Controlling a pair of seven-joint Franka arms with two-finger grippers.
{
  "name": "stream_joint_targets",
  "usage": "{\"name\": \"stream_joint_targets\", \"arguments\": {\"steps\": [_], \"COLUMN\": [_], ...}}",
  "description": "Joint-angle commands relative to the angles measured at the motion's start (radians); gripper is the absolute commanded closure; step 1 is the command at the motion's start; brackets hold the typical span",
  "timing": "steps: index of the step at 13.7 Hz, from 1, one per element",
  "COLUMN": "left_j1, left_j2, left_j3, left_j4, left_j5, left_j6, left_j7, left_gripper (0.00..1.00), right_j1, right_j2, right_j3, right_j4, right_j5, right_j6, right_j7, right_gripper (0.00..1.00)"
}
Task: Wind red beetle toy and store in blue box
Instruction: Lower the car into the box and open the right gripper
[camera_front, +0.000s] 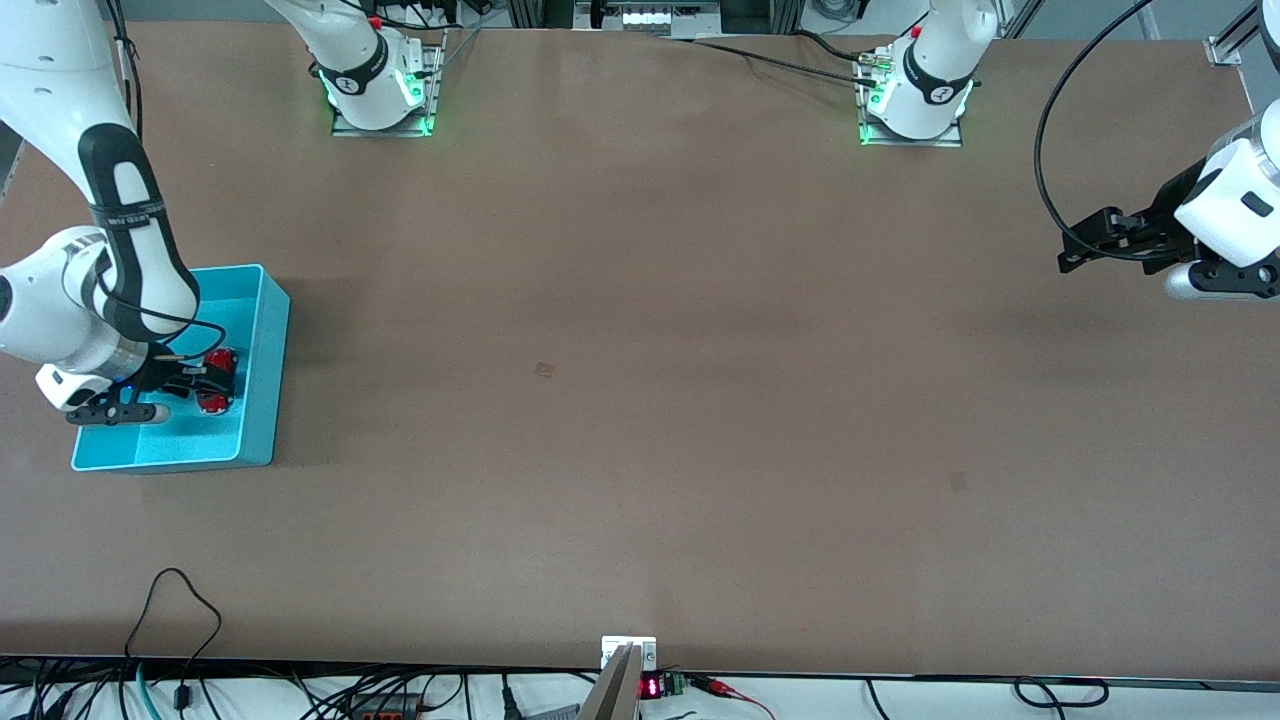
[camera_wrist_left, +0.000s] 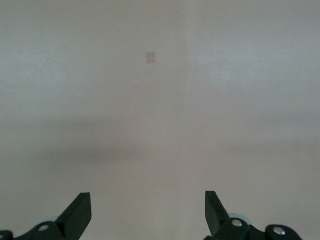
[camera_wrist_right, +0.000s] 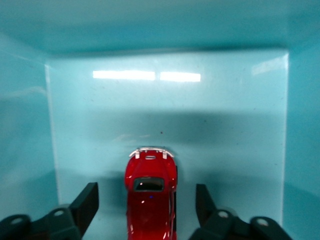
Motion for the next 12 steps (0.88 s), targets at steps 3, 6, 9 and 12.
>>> {"name": "stream_joint_targets", "arguments": {"steps": [3,6,9,12], "left_j1": [0.000,-0.001,0.000,0.000], "left_j2": [-0.005,-0.005,-0.005,-0.005], "left_j3": [-0.001,-0.001,-0.001,-0.001], "left_j4": [0.002,0.002,0.002,0.002], "left_j5": [0.016,0.016,0.016,0.016], "left_j6": [-0.006,-0.006,-0.006,-0.006], "left_j7": [0.004,0.004,0.004,0.003], "left_gripper": [0.00,0.00,0.00,0.00], "right_j1": [0.007,0.022,0.033,0.100], "right_j2": [-0.197,-0.275,-0.292,-0.289], "right_j3": [0.004,0.004,0.009,0.012], "right_j4": [-0.005,0.050,0.148,0.254], "right_j5": [0.025,0.010,0.001,-0.090], "right_j6": [-0.182,-0.308,-0.441,-0.530], "right_j7": [-0.019,0.018,0.081,0.226], "right_gripper": [0.00,0.00,0.00,0.00]}}
